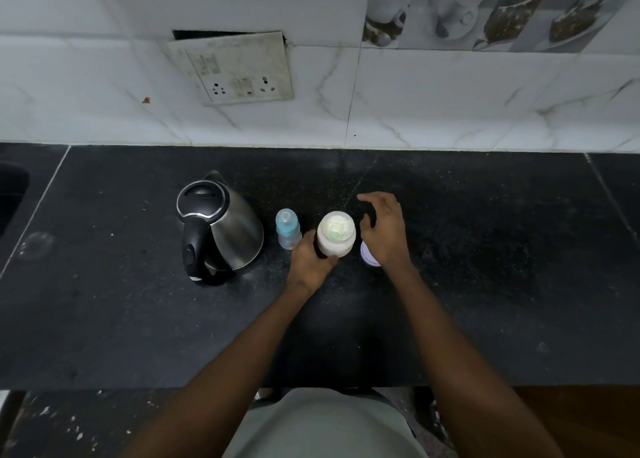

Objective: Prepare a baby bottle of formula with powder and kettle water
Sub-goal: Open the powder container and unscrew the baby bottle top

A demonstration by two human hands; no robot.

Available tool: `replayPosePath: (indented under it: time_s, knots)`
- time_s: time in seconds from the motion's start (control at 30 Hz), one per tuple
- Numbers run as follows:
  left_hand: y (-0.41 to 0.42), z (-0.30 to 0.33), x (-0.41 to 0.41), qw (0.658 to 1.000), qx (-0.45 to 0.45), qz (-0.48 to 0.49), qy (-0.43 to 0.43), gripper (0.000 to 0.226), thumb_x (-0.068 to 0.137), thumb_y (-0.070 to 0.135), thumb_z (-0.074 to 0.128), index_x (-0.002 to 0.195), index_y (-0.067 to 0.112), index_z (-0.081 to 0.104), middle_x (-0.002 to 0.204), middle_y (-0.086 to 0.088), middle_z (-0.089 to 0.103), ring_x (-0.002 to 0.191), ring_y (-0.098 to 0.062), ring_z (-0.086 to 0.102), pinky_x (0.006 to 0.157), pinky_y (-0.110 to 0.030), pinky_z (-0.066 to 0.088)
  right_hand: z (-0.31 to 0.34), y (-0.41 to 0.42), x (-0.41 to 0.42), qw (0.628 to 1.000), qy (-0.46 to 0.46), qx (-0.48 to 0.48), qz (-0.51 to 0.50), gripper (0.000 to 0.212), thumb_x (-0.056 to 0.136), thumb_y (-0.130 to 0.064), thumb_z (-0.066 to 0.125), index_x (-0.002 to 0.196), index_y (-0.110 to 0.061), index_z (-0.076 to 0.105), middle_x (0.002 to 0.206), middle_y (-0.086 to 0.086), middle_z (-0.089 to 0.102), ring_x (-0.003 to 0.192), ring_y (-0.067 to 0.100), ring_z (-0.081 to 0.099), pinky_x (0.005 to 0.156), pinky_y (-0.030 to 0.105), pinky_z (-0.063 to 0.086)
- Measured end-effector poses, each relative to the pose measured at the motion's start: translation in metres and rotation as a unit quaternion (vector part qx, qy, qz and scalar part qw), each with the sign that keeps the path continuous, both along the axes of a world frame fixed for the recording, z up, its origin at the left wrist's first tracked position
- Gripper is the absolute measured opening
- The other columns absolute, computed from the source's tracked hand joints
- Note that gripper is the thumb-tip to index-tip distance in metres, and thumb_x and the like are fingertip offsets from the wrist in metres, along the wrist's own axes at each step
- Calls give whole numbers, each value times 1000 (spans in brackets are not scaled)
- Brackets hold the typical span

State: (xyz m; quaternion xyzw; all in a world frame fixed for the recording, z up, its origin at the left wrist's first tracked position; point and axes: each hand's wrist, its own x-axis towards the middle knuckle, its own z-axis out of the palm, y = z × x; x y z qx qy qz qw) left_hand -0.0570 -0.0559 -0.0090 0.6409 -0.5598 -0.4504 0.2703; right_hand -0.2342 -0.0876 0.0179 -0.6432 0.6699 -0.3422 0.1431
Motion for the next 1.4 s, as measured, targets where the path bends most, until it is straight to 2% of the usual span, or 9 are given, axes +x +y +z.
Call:
replayPosePath:
  time_s: [0.07,0.2,0.33,0.5,0.7,0.8,1.1,1.23,1.4]
  knots:
    - [7,7,4,1000,-8,6,-10,48,85,3,74,131,7,61,122,-8,70,112,-17,64,100,-39,56,11,-5,15,999,-1,-35,4,44,83,9,58,120,-10,73,120,9,64,111,27,60,97,30,48]
    - [12,16,16,998,-9,55,-17,34,92,-3,64,125,0,66,106,-3,67,102,-18,67,90,-26,54,24,-15,44,997,-3,-67,42,38,85,7,58,112,-12,75,112,4,67,96,19,66,84,29,55]
    - [8,17,35,991,-49,120,-34,11,89,4,68,99,8,66,91,-5,68,85,-21,66,81,-39,58,29,-22,68,994,-14,-43,104,35,88,4,60,114,-13,74,111,4,68,93,15,69,83,31,57]
    - [-5,12,53,982,-88,162,-34,32,86,13,78,106,16,53,109,-8,62,97,-23,63,85,-46,58,30,-28,89,984,-33,49,168,33,93,-11,71,126,-14,70,114,5,66,96,13,67,89,36,58]
    - [-26,-13,59,994,-29,105,9,78,71,27,88,135,11,48,129,-12,60,115,-29,64,94,-50,58,27,-31,109,953,36,198,227,66,85,-26,80,145,-18,54,134,12,56,118,28,62,97,46,53]
    - [-25,-9,55,993,-21,92,76,74,73,23,89,136,20,50,129,-5,64,115,-22,66,93,-39,59,25,-33,115,948,82,213,220,60,87,-25,77,143,-18,56,130,13,58,115,32,62,95,49,53]
    - [-28,-21,65,987,-43,130,89,48,83,-6,80,127,10,66,107,0,73,93,-12,69,74,-10,54,28,-41,125,937,143,243,205,58,79,-38,84,128,-17,59,120,11,60,105,34,64,85,39,51]
    - [-21,-24,65,986,-53,127,92,47,85,-2,80,126,15,67,103,5,73,89,-1,69,76,-12,54,29,-38,131,931,177,241,209,57,80,-39,82,126,-14,62,121,13,62,104,34,65,88,41,52]
    - [-10,-32,71,990,-66,97,76,46,84,7,83,123,26,70,106,6,76,97,-9,73,86,-30,62,34,-39,134,920,173,266,230,44,78,-28,82,117,-11,69,112,13,66,99,32,67,82,40,56]
